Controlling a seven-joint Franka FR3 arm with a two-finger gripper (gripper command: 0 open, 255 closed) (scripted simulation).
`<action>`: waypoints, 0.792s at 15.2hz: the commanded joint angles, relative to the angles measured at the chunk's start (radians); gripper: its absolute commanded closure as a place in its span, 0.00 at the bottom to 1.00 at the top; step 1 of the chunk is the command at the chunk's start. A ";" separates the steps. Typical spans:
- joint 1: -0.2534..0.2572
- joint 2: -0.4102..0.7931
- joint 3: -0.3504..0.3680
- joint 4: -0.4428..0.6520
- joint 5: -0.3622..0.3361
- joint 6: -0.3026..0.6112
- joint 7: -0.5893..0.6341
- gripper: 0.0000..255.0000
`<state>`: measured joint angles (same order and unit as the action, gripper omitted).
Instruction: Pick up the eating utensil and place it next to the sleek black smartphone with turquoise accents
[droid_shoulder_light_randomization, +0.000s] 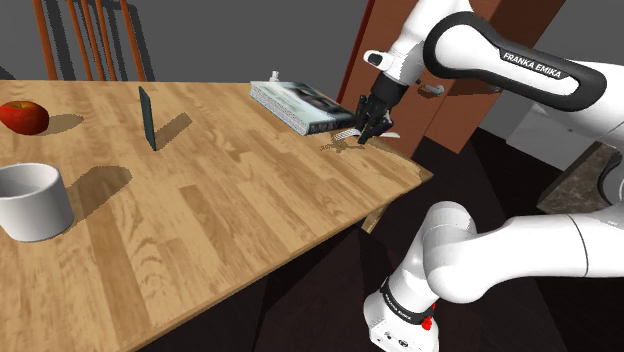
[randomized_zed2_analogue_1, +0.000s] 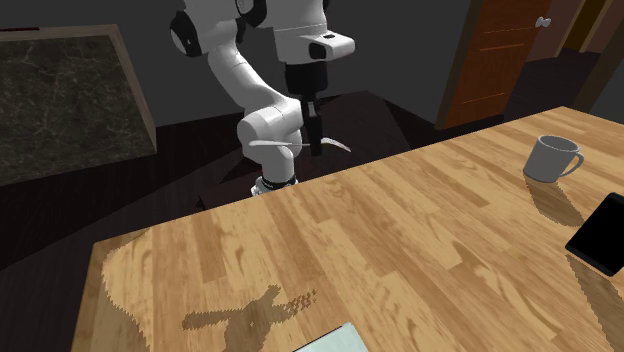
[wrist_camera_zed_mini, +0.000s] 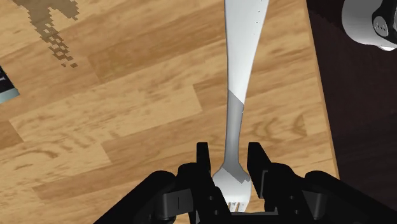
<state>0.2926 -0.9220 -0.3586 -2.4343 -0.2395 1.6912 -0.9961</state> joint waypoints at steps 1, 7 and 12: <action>0.003 0.003 0.008 0.027 0.007 -0.024 0.001 1.00; 0.013 0.031 0.022 0.123 0.022 -0.092 -0.001 1.00; 0.030 0.083 0.033 0.197 0.040 -0.116 0.008 1.00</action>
<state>0.3169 -0.8567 -0.3285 -2.2505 -0.2047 1.5716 -0.9929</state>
